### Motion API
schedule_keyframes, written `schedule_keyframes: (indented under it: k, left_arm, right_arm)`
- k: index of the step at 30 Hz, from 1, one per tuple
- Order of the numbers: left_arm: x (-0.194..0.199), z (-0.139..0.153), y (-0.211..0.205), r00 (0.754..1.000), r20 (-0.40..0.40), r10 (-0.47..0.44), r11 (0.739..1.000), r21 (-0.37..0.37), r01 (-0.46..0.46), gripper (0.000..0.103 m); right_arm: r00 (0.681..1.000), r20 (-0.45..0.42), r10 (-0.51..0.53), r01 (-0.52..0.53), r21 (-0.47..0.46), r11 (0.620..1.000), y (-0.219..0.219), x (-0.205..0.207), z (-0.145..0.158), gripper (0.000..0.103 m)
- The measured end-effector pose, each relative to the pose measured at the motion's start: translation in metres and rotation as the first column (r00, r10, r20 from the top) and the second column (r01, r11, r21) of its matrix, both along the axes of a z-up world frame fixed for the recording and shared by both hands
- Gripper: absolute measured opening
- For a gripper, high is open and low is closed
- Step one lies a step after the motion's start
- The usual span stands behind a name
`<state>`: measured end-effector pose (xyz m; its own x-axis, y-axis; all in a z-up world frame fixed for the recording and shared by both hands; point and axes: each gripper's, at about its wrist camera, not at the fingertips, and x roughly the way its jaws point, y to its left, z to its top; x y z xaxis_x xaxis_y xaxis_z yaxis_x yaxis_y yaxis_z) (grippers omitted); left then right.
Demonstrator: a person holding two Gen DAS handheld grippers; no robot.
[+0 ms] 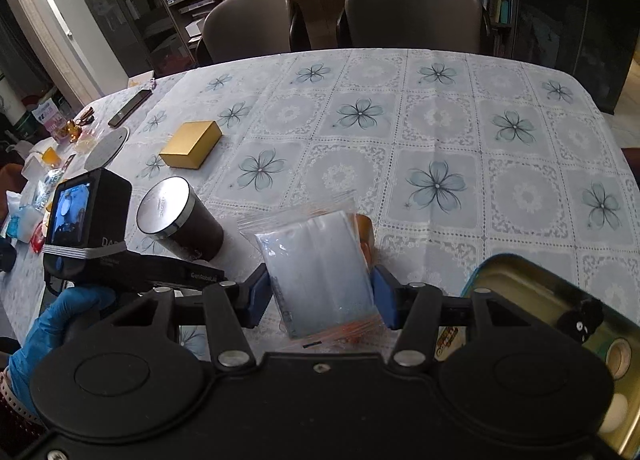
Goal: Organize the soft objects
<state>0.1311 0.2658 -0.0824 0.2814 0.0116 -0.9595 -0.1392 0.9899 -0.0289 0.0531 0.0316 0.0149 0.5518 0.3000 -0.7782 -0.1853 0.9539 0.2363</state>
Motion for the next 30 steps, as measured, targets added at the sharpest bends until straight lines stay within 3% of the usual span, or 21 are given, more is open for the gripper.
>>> schedule_keyframes:
  k: [8, 14, 22, 30]
  left_arm:
    - [-0.060, 0.036, -0.019, 0.996, -0.026, -0.089, 0.995, 0.045, 0.090, 0.045]
    - [-0.086, 0.063, -0.089, 0.971, -0.009, -0.237, 0.971, -0.006, 0.237, 0.045]
    - [-0.079, 0.089, -0.203, 0.903, 0.090, -0.420, 0.906, -0.017, 0.423, 0.045]
    - [-0.054, 0.099, -0.294, 0.862, 0.132, -0.490, 0.869, 0.004, 0.494, 0.047]
  right_arm:
    - [0.987, -0.150, -0.056, 0.070, 0.093, 0.993, -0.039, -0.041, -0.019, 0.052]
    - [0.964, -0.205, -0.171, 0.192, 0.085, 0.978, -0.092, -0.075, -0.029, 0.052]
    - [0.916, -0.115, -0.384, 0.388, 0.018, 0.922, -0.171, -0.102, -0.008, 0.053]
    - [0.891, -0.048, -0.452, 0.452, -0.010, 0.892, -0.212, -0.106, 0.004, 0.053]
